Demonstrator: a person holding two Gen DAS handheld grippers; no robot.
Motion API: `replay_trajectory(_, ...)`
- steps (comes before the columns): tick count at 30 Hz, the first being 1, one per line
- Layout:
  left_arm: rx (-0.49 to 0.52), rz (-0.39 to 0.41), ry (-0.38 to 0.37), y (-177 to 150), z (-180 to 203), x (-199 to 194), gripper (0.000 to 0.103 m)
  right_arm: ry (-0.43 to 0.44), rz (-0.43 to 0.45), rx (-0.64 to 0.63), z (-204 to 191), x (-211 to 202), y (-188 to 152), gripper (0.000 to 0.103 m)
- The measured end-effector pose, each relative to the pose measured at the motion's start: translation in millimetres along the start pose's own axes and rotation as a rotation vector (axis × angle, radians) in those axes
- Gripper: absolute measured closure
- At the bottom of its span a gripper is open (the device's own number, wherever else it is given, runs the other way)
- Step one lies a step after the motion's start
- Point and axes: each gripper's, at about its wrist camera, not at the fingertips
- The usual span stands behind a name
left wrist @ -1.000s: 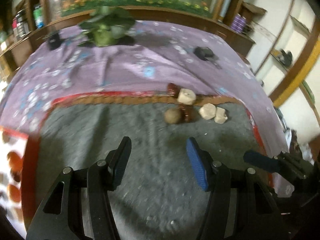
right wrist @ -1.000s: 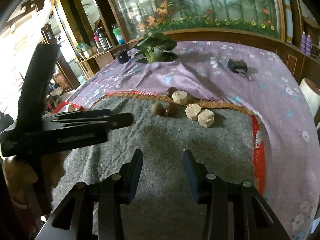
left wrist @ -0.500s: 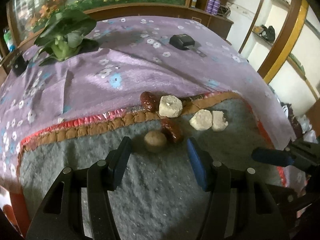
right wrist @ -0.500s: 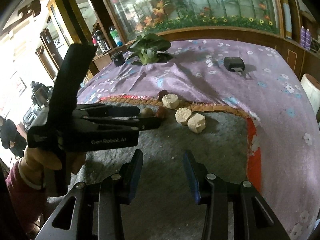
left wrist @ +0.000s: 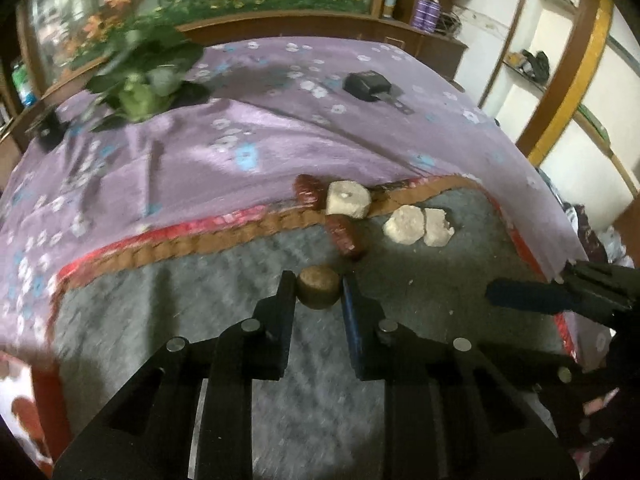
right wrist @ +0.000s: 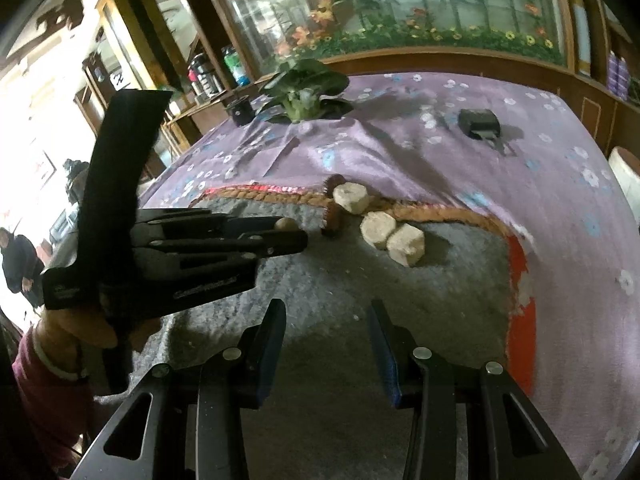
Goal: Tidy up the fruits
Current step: 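Grasp a third kiwi with the left gripper while the right gripper grasps a red date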
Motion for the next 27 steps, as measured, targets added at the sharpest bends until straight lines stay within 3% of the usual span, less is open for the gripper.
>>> replay_trajectory(8,-0.092,0.018,0.120,-26.6,-16.5,-36.9,0.081,0.016,-0.034,-0.055,-23.3,44.0,37.4,0.062)
replay_trajectory(14,-0.117,0.024,0.129,-38.4,-26.6,-45.5,0.081,-0.108,-0.089,-0.038,-15.4,83.0,56.6,0.062)
replay_trajectory(18,-0.137,0.026,0.128,-41.9,-32.1,-46.9,0.081,-0.110,-0.074,-0.036,-16.0,88.5,63.9,0.062)
replay_trajectory(22,-0.161,0.024,0.136,-44.6,-35.3,-48.6,0.081,-0.222,-0.066,-0.129,-28.5,94.9,61.4,0.085)
replay_trajectory(27,-0.192,0.023,0.165,-52.7,-37.4,-56.8,0.081,-0.192,-0.049,-0.118,-29.7,77.8,51.9,0.086)
Point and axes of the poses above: each gripper's, at about its wrist camera, not at the fingertips, and x roughly the way its jaws point, z to its right, y to its top, and after that the axes turned 7 degrees about x, right-handed
